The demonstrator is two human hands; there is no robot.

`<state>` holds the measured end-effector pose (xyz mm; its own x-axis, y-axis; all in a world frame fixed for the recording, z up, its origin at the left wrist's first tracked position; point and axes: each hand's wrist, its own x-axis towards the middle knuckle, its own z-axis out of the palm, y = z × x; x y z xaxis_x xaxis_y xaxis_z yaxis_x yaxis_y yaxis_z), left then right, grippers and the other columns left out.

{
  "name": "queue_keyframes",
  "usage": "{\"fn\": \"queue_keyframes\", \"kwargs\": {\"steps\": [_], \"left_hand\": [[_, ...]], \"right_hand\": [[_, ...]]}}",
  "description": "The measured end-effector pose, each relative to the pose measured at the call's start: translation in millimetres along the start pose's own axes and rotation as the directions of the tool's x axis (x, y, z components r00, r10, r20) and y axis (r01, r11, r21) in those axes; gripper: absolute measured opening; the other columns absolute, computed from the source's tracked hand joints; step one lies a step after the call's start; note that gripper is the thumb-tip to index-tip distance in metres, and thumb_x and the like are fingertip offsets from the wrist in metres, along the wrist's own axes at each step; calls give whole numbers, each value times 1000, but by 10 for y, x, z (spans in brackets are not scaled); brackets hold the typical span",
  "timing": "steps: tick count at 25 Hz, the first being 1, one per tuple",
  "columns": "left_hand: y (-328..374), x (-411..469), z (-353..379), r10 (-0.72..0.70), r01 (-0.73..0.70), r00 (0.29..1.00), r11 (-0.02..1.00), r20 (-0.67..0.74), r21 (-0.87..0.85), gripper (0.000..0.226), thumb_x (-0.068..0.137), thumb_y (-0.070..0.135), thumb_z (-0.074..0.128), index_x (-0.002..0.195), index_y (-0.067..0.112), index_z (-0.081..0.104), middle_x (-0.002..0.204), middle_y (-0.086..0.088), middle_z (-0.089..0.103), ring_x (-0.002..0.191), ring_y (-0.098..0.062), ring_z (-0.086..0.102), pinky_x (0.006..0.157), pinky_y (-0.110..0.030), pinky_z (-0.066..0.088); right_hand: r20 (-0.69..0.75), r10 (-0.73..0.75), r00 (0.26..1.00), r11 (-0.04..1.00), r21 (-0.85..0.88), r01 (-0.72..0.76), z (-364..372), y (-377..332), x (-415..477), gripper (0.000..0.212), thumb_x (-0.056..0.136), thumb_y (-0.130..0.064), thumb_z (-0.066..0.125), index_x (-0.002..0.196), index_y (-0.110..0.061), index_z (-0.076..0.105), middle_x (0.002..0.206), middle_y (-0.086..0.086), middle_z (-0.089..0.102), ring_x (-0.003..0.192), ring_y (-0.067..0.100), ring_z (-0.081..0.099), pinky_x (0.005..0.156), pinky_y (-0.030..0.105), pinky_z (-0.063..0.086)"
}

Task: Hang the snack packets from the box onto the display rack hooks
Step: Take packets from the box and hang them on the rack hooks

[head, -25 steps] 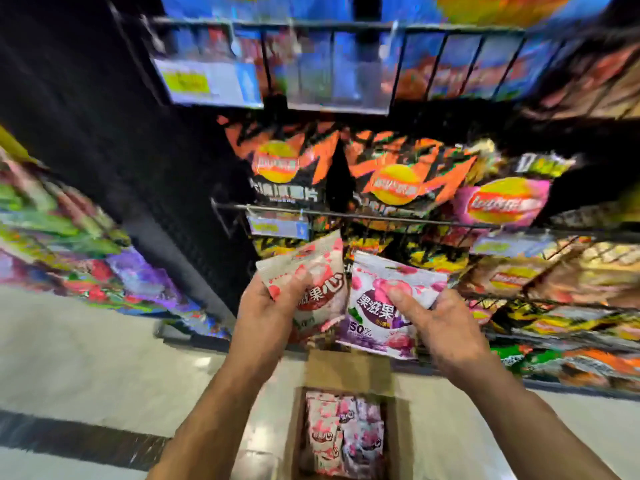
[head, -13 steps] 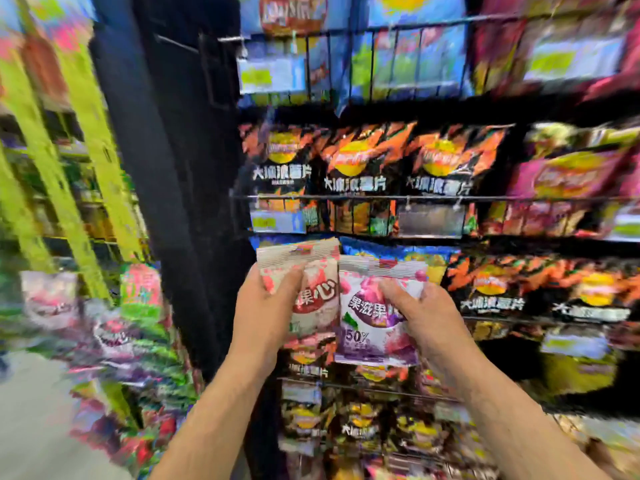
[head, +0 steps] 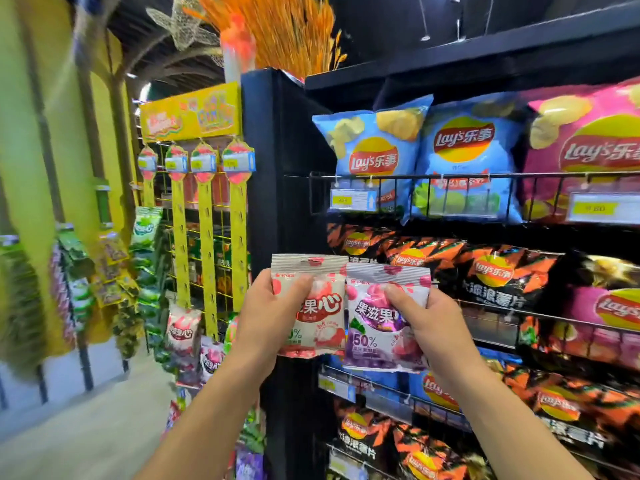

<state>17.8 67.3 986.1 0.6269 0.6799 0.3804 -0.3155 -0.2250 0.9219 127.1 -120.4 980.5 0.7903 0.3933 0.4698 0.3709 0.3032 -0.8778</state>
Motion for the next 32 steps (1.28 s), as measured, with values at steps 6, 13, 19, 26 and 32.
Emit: {"fn": "queue_keyframes", "kwargs": {"steps": [6,13,19,26,32], "left_hand": [[145,-385,-607,-34,43,986,998,-166,53,15,99,24,70,109,14,64,93,-8,81,78,-23,80,67,-42,65],[174,-670,-1488,-13,75,921,987,-389,145,12,98,23,70,107,16,67,92,-7,81,76,-20,80,62,-38,63],[136,-666,-2348,-2,75,889,987,-457,141,14,96,31,71,105,21,67,91,-3,81,80,-21,80,77,-52,66],[89,-416,-3484,-6,67,915,988,-403,137,16,96,32,71,105,19,65,94,-3,79,84,-20,78,77,-47,65],[-16,-243,-4307,-37,94,936,985,-350,146,14,98,31,70,104,20,65,90,-1,80,78,-15,79,74,-45,66]], "right_hand": [[191,61,980,992,100,-81,448,119,-59,28,95,-22,68,69,-19,58,49,-11,62,42,5,59,43,20,45],[338,125,933,978,117,-173,1248,233,-273,12,93,-23,69,86,-14,68,74,1,77,64,17,74,52,24,53],[386,180,905,973,65,-221,2056,268,-520,16,94,-24,68,103,-10,69,87,6,79,77,24,77,60,30,60],[327,174,929,983,2,-185,3240,251,-754,28,91,-31,72,87,-5,62,70,8,72,56,24,70,50,34,57],[288,181,940,982,7,-191,4079,363,-923,24,93,-24,70,80,-9,57,47,-7,61,39,13,60,38,25,45]]}}
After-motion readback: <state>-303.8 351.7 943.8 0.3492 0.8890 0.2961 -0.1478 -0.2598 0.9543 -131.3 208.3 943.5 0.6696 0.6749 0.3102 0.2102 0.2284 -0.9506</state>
